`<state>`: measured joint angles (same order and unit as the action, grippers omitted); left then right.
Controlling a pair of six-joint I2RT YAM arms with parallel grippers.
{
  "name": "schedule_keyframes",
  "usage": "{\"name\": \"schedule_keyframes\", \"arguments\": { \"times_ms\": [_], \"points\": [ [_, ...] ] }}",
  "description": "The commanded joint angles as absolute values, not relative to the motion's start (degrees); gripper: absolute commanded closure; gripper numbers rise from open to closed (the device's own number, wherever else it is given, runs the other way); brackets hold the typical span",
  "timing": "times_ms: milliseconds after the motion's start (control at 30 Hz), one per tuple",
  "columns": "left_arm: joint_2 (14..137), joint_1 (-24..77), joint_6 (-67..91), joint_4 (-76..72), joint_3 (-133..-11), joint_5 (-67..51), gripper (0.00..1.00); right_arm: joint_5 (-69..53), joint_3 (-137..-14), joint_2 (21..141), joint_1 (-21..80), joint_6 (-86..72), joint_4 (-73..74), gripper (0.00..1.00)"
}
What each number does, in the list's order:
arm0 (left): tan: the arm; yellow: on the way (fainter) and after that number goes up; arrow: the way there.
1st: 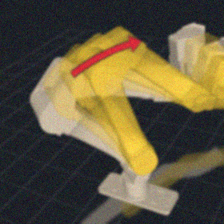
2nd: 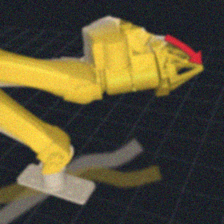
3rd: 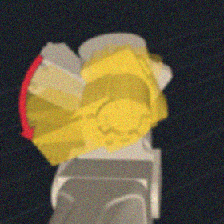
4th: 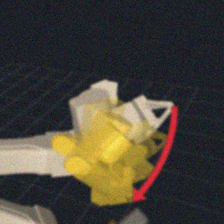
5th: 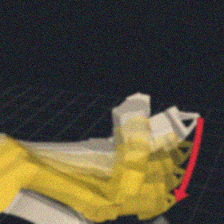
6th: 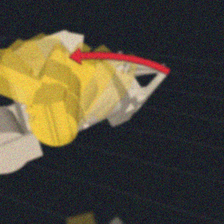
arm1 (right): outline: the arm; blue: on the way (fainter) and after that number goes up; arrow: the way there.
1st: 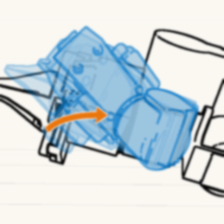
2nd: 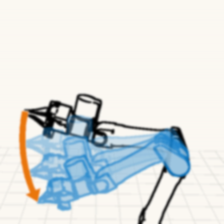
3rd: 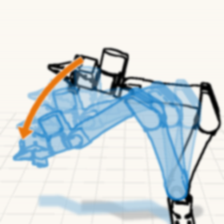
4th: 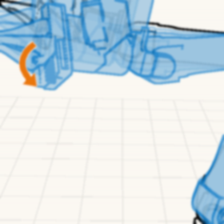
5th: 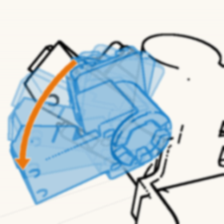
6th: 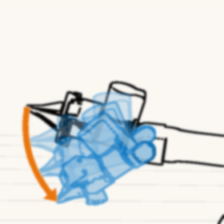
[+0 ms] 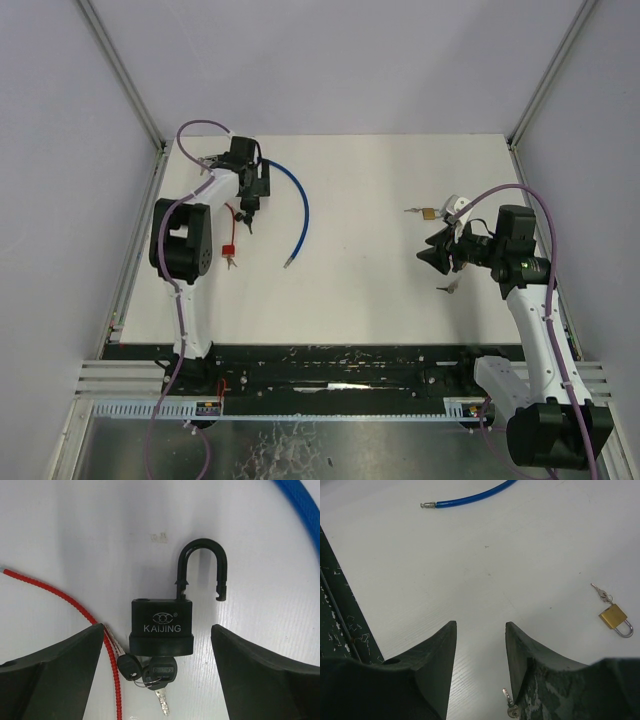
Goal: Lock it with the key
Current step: Pick up the lock from the center of the board.
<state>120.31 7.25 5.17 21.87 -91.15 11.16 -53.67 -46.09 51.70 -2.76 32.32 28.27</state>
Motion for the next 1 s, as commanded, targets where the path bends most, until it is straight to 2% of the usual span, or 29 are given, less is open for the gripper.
{"name": "schedule_keyframes", "arguments": {
  "times_ms": [0,967],
  "points": [
    [120.57,6.19,3.55,23.99,-92.82,8.36,0.15,-55.31,-46.12,51.55,-2.91,32.12,26.45,0.5],
    [128.35,6.04,3.96,27.64,-97.89,6.08,0.32,-55.29,-45.97,52.21,-2.9,32.58,26.81,0.5]
  ]
}}
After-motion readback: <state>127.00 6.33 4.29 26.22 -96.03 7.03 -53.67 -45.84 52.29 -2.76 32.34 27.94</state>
